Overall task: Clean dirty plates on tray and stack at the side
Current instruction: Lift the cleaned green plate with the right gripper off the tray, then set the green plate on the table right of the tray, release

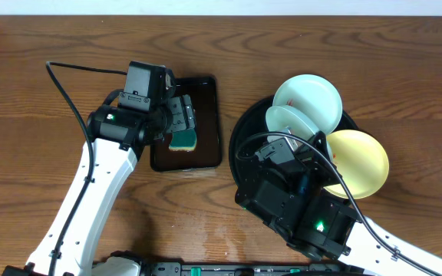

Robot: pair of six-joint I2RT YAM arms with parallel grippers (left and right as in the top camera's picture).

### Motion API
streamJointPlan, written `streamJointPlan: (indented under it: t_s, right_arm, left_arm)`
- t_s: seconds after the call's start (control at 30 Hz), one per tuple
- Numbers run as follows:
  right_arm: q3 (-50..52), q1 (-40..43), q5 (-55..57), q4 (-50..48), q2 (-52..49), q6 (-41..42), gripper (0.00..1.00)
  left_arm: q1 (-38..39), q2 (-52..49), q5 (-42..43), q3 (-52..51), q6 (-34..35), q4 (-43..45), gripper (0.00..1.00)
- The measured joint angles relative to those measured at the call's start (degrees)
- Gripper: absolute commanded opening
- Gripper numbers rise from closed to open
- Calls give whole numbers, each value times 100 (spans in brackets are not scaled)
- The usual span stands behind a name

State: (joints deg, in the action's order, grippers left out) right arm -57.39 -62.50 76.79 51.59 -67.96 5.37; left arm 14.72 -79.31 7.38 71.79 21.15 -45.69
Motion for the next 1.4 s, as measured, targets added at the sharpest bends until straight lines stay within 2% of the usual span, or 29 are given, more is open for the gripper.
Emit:
streamJointPlan:
  t_s: [0.4,0.53,0.73,0.9,0.93,1.03,1.13,1.23,1.4]
  right_arm:
    - [0,59,-55,-114,0,131,1]
    - [0,595,-664,-109,0,584,1]
    - [-4,2712,-2942,-170,11,1204,1]
    - [-7,5211,-5486,-380,151,1377,1]
    - [-7,5388,-5643,-407,168,1394,1]
    - [-13,6697,-6804,-710,208,1434,1]
    - [-20,8078,-7366,-1001,118,1648,1]
    - [-24,9049,-7630,-1331,-138,1867,1]
    - [-31,10087,-7794,-1657,-907,2105,1]
  left_arm:
    - [0,0,0,2,0,0,82]
    - [0,0,0,0,0,0,82]
    - [0,0,2,2,-2,-4,82]
    - [0,0,0,0,0,-15,82]
    - [0,0,0,0,0,-13,82]
    - [0,0,2,0,0,-13,82]
    - [0,0,0,0,0,-15,82]
    - [0,0,0,0,-2,-13,82]
    - [0,-2,0,0,-2,-15,82]
